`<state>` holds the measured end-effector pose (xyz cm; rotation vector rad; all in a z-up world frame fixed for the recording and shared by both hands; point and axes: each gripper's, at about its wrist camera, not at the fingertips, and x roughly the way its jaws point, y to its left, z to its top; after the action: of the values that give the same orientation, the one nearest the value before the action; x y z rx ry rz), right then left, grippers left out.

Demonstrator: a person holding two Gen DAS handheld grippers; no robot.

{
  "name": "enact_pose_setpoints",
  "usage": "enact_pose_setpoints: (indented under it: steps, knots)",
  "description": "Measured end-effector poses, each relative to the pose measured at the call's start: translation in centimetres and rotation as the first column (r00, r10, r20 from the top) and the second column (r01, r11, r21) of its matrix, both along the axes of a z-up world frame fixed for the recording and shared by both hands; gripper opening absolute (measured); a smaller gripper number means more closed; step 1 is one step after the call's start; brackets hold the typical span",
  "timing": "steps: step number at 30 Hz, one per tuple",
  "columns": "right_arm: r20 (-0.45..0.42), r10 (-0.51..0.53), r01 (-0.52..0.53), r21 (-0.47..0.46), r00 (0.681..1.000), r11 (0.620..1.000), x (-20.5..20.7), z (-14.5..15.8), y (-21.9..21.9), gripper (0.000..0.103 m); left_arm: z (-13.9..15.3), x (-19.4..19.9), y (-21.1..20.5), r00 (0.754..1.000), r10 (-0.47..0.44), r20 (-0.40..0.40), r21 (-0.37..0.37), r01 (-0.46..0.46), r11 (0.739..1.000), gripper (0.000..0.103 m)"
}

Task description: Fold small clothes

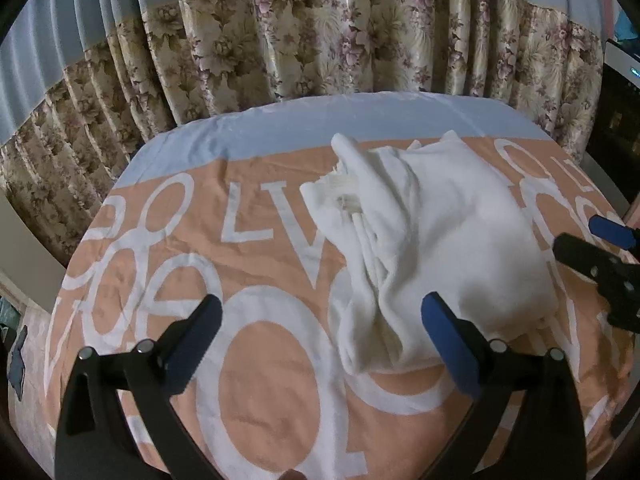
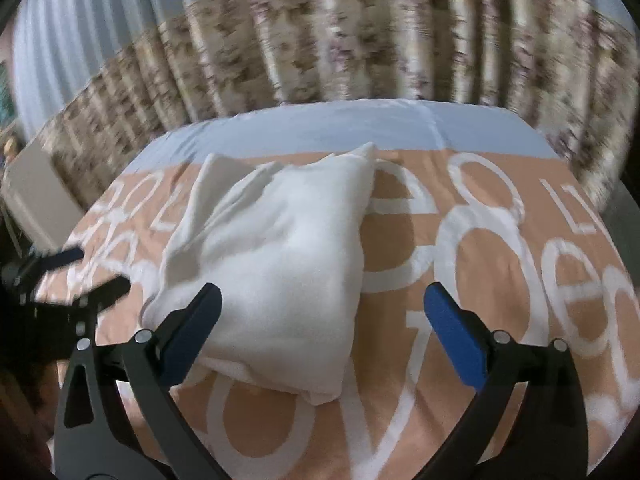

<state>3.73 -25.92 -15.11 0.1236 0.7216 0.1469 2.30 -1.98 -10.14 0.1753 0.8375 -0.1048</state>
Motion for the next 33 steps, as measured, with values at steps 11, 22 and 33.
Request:
enact_pose_setpoints:
  steps: [11,22,33]
  knots:
    - [0.061,-0.053,0.058,-0.074,0.997,0.996,-2.3,-1.0,2.0,0.100,0.1,-2.8,0.0,0.997,0.050,0.059,-0.006,-0.049,0.999,0.100]
    - [0.018,-0.091,0.092,-0.078,0.996,0.993,-4.4,-0.5,1.6,0.100,0.2,-3.6,0.7,0.996,0.090,0.017,-0.069,-0.088,0.994,0.100]
    - [0.073,-0.124,0.132,-0.113,0.990,0.985,-6.3,2.3,1.4,0.100,3.1,-4.5,1.4,0.995,0.093,0.037,-0.130,-0.087,0.988,0.100]
